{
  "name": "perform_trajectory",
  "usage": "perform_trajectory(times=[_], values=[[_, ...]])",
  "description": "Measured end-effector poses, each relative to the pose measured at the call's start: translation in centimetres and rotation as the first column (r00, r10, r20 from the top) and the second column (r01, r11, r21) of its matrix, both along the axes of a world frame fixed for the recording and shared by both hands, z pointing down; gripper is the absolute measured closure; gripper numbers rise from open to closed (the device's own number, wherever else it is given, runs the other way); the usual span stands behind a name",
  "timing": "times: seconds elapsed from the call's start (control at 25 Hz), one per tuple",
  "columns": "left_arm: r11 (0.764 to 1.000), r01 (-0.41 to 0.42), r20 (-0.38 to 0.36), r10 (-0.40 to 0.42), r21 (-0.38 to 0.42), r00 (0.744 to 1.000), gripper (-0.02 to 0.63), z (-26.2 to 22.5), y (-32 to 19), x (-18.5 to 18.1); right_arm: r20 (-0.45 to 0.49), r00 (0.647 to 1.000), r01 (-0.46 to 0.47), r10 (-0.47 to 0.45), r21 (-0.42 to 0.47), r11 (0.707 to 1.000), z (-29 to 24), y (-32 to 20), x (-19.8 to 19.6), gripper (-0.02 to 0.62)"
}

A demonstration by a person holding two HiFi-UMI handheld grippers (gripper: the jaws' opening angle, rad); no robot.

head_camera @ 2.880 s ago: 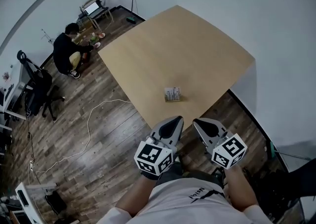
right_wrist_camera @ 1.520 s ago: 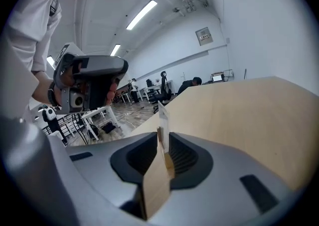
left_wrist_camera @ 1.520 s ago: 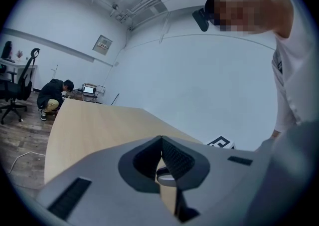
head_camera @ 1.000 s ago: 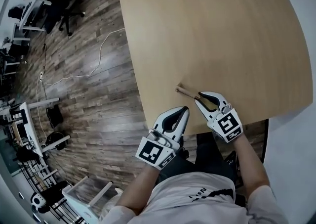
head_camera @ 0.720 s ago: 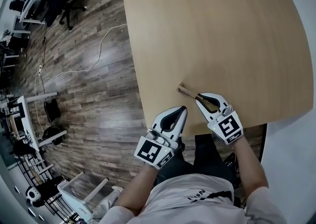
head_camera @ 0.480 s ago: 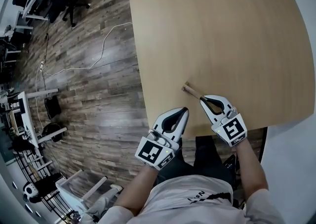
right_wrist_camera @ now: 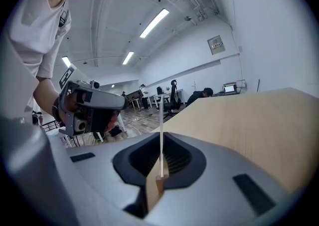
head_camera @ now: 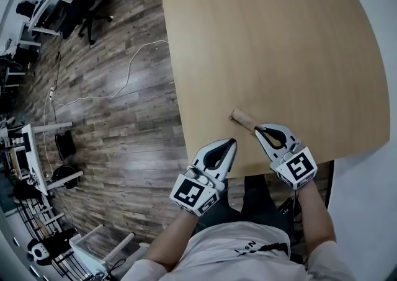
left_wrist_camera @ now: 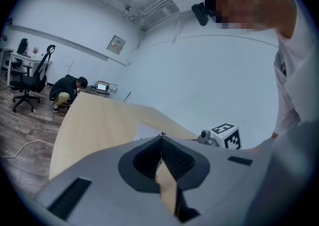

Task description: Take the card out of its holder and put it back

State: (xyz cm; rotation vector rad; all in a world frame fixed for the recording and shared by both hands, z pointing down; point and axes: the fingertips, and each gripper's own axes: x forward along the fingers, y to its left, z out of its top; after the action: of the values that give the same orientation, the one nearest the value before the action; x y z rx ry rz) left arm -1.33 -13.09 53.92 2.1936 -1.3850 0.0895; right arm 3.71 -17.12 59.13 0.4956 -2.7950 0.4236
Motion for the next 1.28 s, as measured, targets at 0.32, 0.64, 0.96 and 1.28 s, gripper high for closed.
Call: perform_trajectory(times=[0.32,0.64,0.96,1.28], values=[[0.996,-0.065,-0.006,0.066,0.053,0.998,0.592,-2.9,-0.1,0.1,0.052,0.992,-0.112,0.112,-0.014,0.994,-5.2,-0.9,0.9,0.571],[0.981,-0.158,-0.008,0.160,0.115,0.987,0.592,-7.5,0.3,0.6,0.100,0.971,-0.218,0.217,-0.001,0.976,-12.3,-0.2,1.3,0.571],[0.963,-0.222,-0.007,0.225,0.152,0.974,0.592,-12.1,0.7,0.6,0.135,0.943,-0.306,0.303,0.003,0.952,-17.7,0.9,2.1,0.571],[0.948,-0.239,-0.006,0.245,0.212,0.969,0.592,-16.4,1.9,-0.2,0.160,0.924,-0.357,0.348,0.031,0.934,-22.9,2.9,2.1,0.571]])
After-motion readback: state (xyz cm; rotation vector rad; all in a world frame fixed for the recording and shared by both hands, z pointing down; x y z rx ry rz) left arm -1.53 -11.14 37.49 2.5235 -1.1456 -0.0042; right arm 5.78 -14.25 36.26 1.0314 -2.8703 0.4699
